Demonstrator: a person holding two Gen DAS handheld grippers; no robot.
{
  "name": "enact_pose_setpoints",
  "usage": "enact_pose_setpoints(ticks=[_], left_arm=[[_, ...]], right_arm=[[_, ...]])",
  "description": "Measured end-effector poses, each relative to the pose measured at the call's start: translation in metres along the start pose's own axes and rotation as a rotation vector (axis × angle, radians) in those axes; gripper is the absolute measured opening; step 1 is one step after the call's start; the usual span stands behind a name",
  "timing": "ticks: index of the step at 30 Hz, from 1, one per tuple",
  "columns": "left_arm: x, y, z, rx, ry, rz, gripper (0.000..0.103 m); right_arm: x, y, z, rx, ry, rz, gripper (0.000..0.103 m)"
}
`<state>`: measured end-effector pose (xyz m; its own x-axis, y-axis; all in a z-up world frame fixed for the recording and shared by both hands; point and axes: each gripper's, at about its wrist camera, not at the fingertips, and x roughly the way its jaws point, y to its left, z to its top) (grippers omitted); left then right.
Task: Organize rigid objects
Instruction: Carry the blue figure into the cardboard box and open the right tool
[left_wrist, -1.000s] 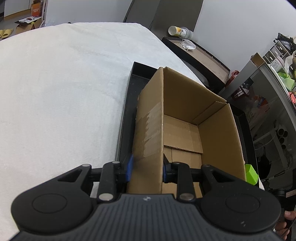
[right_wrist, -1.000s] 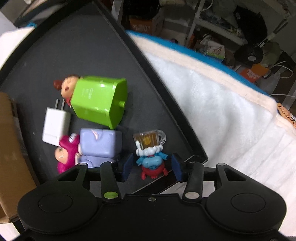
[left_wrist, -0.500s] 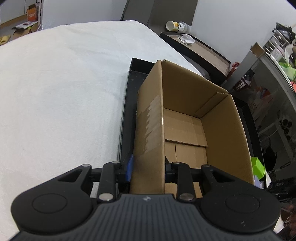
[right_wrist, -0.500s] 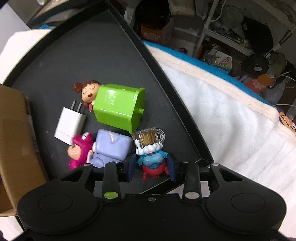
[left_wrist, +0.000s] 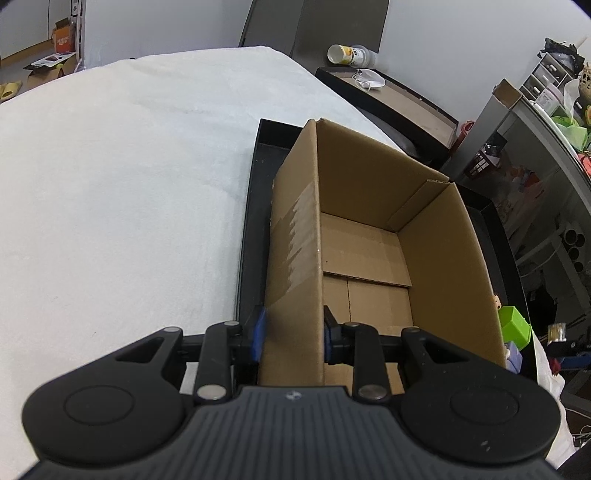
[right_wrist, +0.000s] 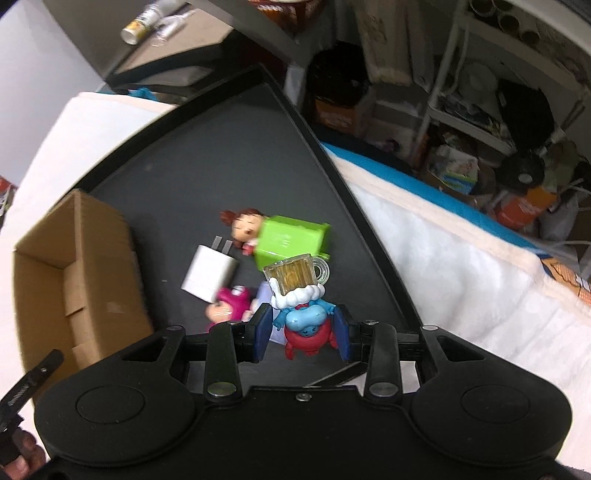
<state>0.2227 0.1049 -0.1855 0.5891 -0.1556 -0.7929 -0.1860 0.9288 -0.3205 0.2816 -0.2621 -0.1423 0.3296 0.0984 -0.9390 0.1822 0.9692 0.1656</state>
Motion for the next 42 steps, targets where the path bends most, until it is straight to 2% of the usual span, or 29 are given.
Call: enact_pose_setpoints(ticks=[8,20,33,42], left_arm=[[-0.003,0.005,0.000,-0.014,-0.006,-0.017,0.028],[-0.003,0.010,0.000,-0.032,0.003,-0.036,0.029],[-0.001,0.012,0.001,-0.044,0.008,-0.054,0.029],[-0.001,0.014,0.000,-0.047,0.004,-0.061,0.029]], right_arm=[[-0.018,0.028,0.002,-0.054,-0.045,0.028,0.035],[-0.024,0.077,0.009,-0.134,-0.072,0.074,0.035],[-0.021,0.136,0.017,-0.227,-0.083,0.136,0.035],[-0.009,0.173,0.013,-0.281,-0.060,0.177,0.035]])
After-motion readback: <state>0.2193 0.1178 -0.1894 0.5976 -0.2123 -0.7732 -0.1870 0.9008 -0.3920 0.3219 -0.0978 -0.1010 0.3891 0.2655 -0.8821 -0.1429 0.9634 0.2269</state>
